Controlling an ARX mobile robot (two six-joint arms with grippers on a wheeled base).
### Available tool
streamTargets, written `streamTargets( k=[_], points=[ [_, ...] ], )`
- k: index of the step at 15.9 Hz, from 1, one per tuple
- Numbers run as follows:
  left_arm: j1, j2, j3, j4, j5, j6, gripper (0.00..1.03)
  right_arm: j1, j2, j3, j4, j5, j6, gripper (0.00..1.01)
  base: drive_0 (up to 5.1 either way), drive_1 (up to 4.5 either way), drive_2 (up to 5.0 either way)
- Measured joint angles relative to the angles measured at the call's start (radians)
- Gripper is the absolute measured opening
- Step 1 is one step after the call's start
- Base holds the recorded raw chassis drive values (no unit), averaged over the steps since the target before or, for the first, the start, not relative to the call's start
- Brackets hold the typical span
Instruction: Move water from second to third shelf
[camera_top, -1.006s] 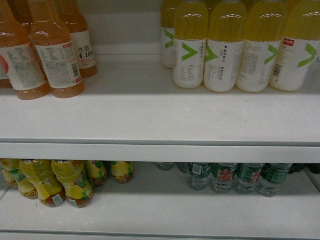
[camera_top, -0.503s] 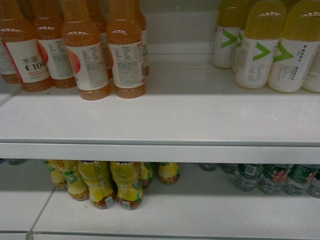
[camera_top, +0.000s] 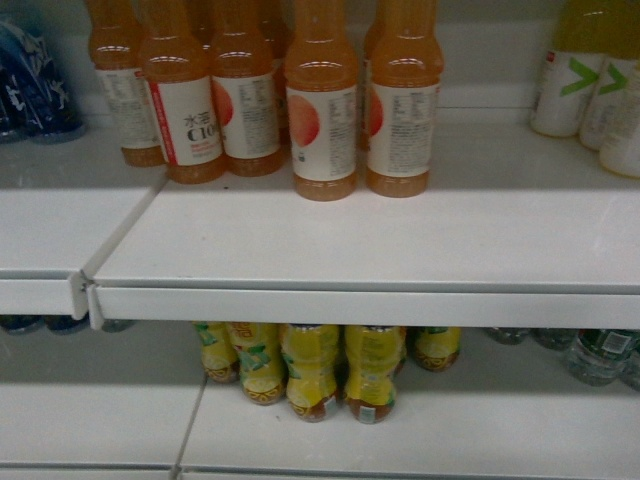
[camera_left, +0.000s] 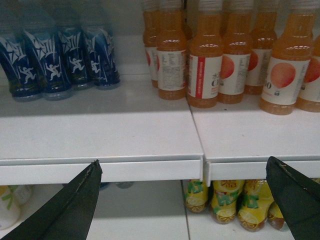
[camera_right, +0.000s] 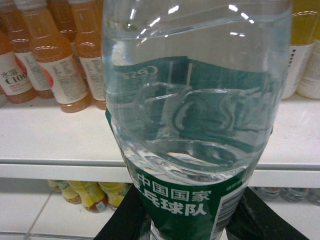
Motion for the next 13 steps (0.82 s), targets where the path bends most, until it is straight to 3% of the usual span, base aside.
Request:
streamTargets(
  k=[13],
  points=[
    [0.0,0.0,0.0,-0.001,0.0,0.0,0.98,0.0,0.0,-0.001,-0.001,0.0,0.0,0.32,-5.0,2.43,2.4]
  ],
)
